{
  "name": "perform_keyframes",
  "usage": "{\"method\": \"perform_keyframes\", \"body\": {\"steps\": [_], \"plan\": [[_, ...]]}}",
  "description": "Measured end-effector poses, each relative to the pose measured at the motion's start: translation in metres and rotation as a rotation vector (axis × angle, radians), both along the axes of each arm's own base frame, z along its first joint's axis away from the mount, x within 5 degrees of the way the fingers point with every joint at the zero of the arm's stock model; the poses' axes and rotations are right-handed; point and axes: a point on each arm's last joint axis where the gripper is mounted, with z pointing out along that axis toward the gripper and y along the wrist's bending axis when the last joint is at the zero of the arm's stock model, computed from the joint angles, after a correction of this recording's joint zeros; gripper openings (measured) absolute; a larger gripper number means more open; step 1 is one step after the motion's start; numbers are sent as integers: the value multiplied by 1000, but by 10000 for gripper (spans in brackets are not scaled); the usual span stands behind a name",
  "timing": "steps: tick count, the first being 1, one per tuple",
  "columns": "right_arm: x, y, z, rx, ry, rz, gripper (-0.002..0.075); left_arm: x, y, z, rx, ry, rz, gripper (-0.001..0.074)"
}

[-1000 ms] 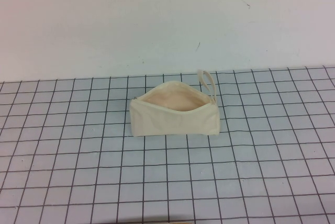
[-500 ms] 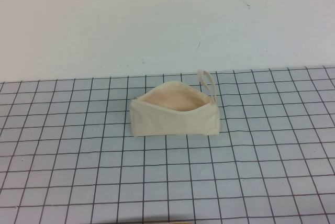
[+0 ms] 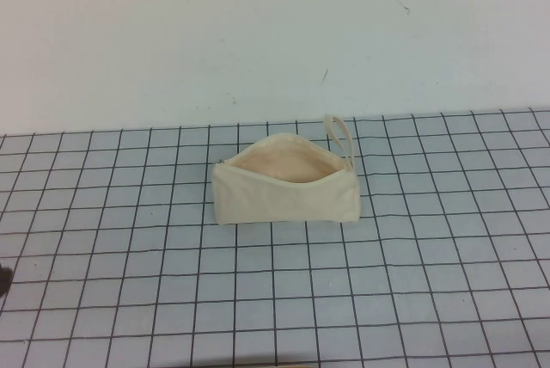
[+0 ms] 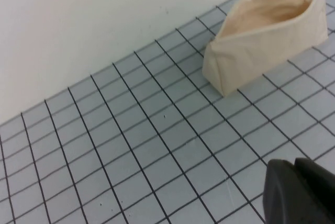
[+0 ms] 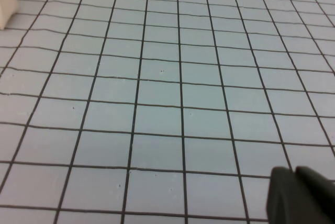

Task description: Put eraser into pencil case

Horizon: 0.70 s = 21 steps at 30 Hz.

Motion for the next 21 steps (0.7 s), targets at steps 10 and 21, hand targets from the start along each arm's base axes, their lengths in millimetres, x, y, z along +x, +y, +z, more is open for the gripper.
{"method": "perform_keyframes", "body": {"steps": [10, 21], "plan": [[0, 0, 0, 1, 0, -1, -1, -36, 15, -22, -102, -159, 88, -1], [0, 0, 0, 7, 0, -3, -1, -27, 19, -130, -430, -207, 295, -1]]}}
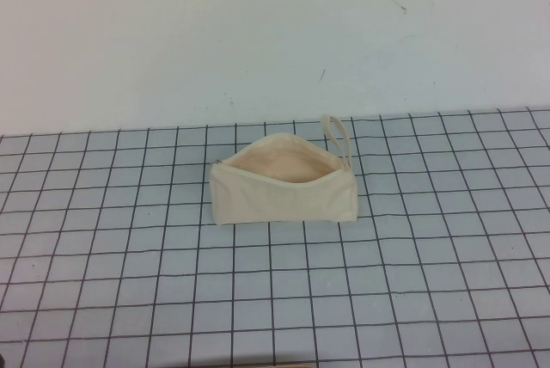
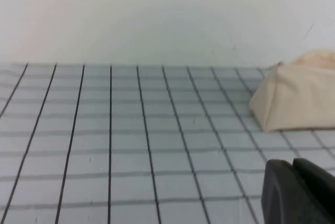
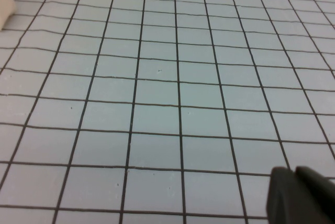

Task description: Put eraser into pencil case

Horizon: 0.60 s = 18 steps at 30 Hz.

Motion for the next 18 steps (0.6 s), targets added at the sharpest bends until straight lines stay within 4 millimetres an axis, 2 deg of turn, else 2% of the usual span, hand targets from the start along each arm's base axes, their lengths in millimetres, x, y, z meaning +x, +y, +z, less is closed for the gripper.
{"method": "perform_keyframes", "body": {"steps": [1, 4, 10, 18], "plan": [[0, 0, 0, 0, 0, 0, -1, 1, 0, -13, -7, 14, 7, -1], [0, 0, 0, 0, 0, 0, -1, -1, 1, -24, 27, 12, 8, -1], [0, 0, 0, 0, -1, 0, -1, -2, 2, -26, 98, 15, 27, -1], [0, 0, 0, -2, -1, 1, -1, -5, 0, -36, 138, 133, -13, -1]]}}
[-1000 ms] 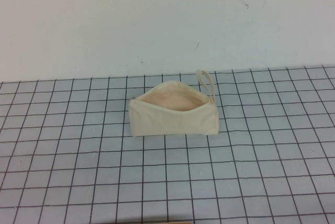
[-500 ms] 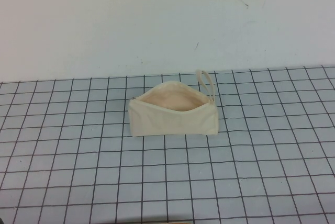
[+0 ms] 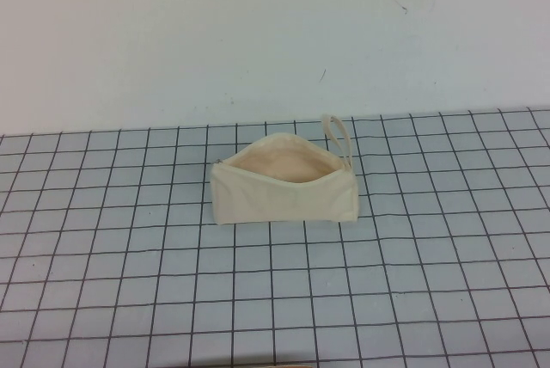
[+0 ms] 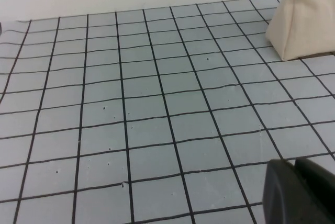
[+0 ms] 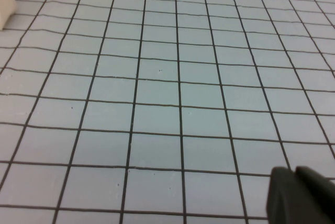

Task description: Put eraser into pencil case

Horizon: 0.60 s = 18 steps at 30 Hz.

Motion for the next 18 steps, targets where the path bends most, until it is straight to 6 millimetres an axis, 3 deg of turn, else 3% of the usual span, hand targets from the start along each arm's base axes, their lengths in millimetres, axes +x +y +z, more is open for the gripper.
{"method": "perform_keyframes", "body": {"steps": [18], "plan": [[0, 0, 0, 0, 0, 0, -1, 0, 10, -1, -54, 24, 136, -1]]}}
